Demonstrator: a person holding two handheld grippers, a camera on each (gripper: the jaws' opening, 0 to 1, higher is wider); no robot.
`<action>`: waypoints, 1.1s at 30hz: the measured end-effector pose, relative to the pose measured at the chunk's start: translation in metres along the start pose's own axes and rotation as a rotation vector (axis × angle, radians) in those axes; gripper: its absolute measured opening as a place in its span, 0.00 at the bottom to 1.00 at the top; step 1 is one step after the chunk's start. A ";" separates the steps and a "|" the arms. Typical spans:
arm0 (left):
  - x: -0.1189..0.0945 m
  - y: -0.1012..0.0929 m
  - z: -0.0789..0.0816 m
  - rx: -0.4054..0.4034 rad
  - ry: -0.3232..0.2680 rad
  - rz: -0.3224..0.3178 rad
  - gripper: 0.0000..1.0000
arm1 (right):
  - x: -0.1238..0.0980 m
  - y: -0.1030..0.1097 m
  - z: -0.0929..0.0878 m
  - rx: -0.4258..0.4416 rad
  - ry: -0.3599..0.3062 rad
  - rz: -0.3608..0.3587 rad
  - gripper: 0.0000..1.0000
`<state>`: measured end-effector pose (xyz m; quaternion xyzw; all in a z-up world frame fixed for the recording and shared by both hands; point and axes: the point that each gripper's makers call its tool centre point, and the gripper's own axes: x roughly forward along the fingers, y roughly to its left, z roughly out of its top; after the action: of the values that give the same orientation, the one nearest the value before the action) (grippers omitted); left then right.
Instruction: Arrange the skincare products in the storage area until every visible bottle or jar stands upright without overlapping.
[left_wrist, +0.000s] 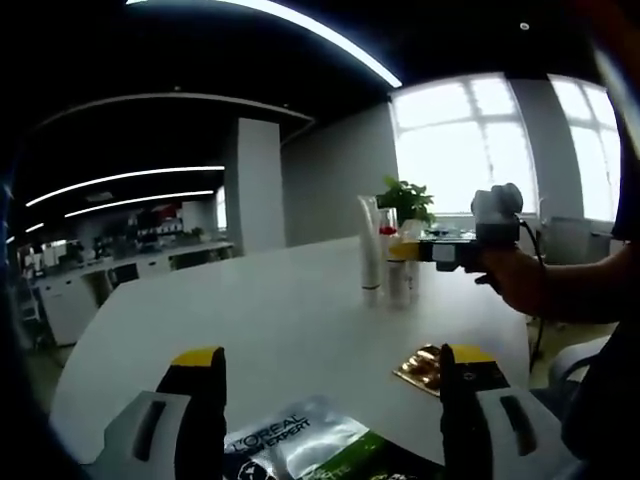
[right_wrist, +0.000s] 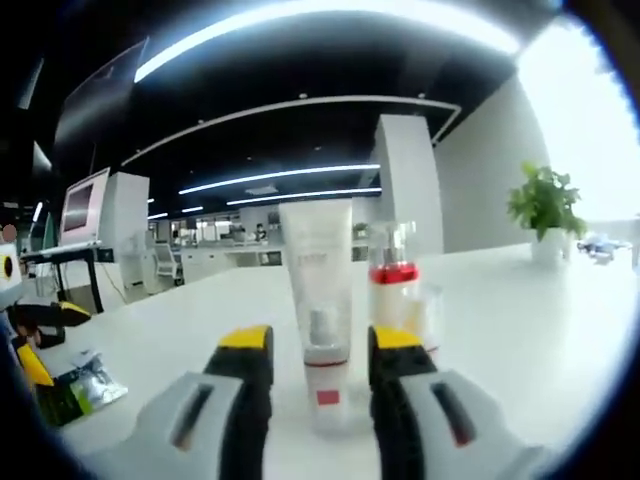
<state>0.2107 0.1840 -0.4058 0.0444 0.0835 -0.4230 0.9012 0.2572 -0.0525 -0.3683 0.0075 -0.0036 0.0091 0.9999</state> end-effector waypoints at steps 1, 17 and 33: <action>0.000 -0.001 0.001 0.001 0.000 -0.001 0.90 | -0.003 -0.001 0.001 0.000 -0.005 0.002 0.37; -0.010 0.000 0.002 -0.003 0.008 0.054 0.92 | -0.044 0.003 -0.005 0.013 0.019 0.066 0.55; -0.019 0.001 0.001 0.013 0.026 0.085 0.92 | -0.049 0.023 -0.015 0.100 0.055 0.157 1.00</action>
<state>0.1997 0.1986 -0.4011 0.0592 0.0905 -0.3843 0.9169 0.2078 -0.0298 -0.3836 0.0568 0.0235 0.0876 0.9943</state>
